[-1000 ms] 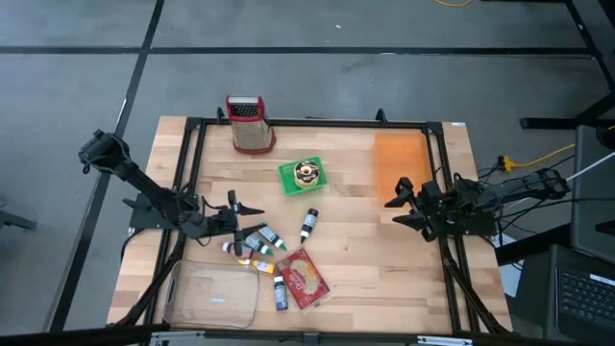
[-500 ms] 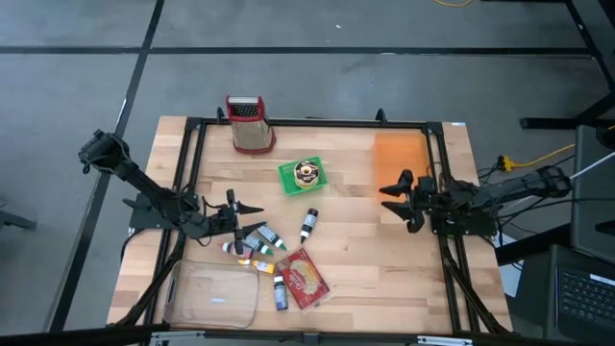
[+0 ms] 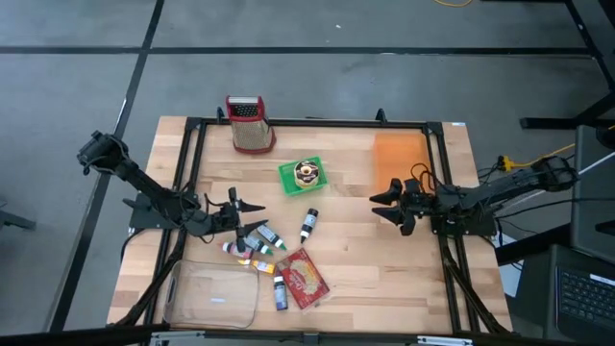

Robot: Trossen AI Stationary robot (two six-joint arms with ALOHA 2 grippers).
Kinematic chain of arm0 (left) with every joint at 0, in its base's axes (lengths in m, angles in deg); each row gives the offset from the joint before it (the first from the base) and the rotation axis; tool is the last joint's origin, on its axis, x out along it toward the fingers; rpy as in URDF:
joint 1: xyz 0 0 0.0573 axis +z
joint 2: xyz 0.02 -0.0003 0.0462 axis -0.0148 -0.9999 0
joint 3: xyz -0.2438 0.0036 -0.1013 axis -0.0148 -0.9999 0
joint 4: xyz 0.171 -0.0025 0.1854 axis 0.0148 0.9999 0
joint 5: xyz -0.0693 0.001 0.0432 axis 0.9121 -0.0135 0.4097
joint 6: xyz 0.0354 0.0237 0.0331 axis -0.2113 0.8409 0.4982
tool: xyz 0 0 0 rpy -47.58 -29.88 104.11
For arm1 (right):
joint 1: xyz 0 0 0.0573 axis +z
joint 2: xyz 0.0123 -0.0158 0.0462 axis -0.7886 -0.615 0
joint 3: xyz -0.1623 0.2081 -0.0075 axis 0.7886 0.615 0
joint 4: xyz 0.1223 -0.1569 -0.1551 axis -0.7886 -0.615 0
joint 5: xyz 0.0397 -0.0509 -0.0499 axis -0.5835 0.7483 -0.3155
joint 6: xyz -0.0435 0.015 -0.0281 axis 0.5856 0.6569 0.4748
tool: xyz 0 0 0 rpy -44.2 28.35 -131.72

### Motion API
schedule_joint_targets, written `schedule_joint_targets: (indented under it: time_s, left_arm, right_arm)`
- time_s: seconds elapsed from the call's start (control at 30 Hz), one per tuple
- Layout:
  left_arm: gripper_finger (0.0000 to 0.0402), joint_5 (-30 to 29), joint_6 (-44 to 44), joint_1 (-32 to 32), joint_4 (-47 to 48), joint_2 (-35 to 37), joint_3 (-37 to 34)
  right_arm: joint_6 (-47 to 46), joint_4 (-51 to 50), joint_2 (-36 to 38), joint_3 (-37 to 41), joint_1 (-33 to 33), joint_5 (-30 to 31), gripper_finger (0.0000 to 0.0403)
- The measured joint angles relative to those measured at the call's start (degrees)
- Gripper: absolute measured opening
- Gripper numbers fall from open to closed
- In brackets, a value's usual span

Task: Pick & Place Food Item
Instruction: Put the red popcorn bag into the orange bin

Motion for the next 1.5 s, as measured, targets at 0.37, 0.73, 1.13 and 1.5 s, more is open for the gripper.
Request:
schedule_joint_targets:
  time_s: [0.37,0.73,1.13,1.5]
  left_arm:
    - [0.0175,2.2,-0.6,1.4,0.0,0.0,0.0]
    - [0.0175,2.2,-0.2,1.3,0.0,0.0,0.0]
    - [0.0175,3.3,-0.2,1.3,-0.2,0.0,0.0]
    - [0.0175,3.4,-0.2,1.3,-0.5,0.0,0.0]
  right_arm:
    - [2.5,-8.8,-19.1,-19.1,1.3,-7.8,0.0226]
    - [-13.9,-16.6,-43.8,-31.4,1.6,-15.4,0.0226]
    - [-22.5,-24.5,-61.6,-41.9,4.1,-23.6,0.0226]
    - [-23.5,-34.4,-67.0,-51.0,5.5,-24.5,0.0226]
